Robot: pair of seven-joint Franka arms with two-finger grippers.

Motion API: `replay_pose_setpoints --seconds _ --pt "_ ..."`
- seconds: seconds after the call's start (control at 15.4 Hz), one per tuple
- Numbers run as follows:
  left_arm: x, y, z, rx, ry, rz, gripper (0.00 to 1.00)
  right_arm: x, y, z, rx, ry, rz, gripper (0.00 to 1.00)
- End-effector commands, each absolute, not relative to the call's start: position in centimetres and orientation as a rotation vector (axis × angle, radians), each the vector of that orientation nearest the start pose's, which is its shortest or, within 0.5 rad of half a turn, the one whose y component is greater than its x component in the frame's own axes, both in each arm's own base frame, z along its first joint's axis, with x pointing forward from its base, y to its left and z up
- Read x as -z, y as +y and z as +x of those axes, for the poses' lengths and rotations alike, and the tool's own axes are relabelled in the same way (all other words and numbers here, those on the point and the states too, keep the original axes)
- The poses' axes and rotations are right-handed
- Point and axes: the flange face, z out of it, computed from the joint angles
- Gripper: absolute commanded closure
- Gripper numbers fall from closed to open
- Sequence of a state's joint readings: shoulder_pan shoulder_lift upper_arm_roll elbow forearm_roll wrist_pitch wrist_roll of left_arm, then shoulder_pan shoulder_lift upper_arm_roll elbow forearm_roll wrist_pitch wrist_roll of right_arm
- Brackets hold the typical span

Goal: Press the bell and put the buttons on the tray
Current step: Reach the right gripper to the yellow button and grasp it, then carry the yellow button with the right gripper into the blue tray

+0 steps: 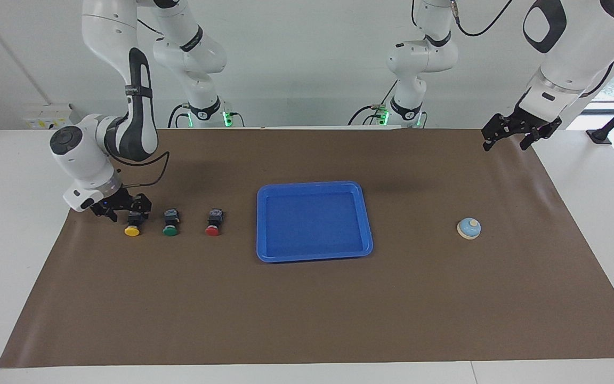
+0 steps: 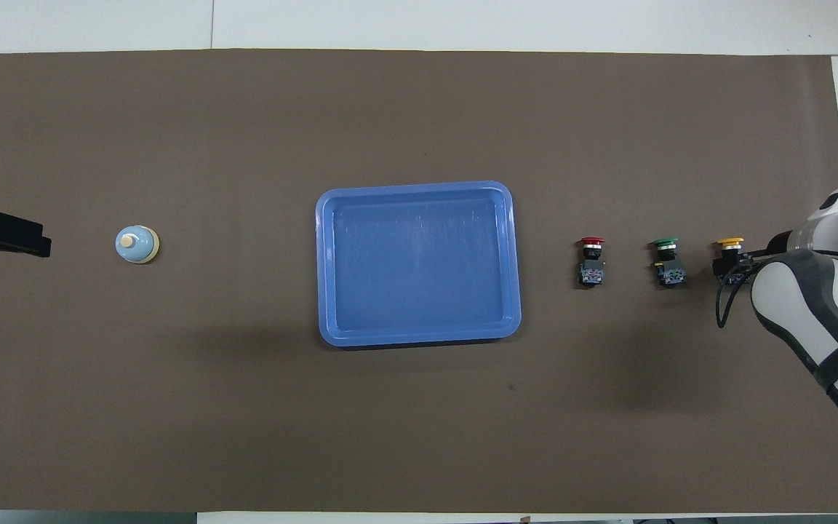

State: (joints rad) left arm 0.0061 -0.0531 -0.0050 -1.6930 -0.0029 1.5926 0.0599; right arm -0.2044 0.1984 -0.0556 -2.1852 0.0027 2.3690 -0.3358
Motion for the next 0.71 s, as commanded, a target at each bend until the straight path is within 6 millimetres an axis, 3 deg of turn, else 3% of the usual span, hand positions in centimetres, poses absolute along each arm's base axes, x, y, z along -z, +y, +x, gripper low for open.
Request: replay_pose_setpoints --seconds 0.0,0.13,0.19,0.32,0.45,0.52,0.65 --pt "-59.9 0.1 53.3 -0.077 0.078 -3.127 0.0 -29.7 -13.7 53.4 -0.004 -0.136 -3.133 0.46" --pt "-59.9 0.1 53.3 -0.077 0.078 -3.127 0.0 -29.7 -13.6 53.5 -0.002 -0.137 -3.133 0.87" --pt "-59.9 0.1 53.3 -0.077 0.078 -3.127 0.0 -29.8 -13.5 53.5 -0.004 -0.139 -3.133 1.0" --pt "-59.9 0.1 53.3 -0.077 0.078 -3.127 0.0 -30.3 -13.4 54.0 0.007 -0.146 -3.134 1.0" --pt "-59.9 0.1 53.3 -0.077 0.078 -3.127 0.0 -32.1 -12.0 55.3 0.028 -0.186 -3.13 1.0" --pt "-59.9 0.1 53.3 -0.077 0.078 -3.127 0.0 -33.7 -9.2 56.8 0.036 -0.237 -3.122 1.0" --pt "-59.9 0.1 53.3 -0.077 0.078 -3.127 0.0 -37.3 -2.2 58.9 -0.016 -0.118 -3.119 1.0"
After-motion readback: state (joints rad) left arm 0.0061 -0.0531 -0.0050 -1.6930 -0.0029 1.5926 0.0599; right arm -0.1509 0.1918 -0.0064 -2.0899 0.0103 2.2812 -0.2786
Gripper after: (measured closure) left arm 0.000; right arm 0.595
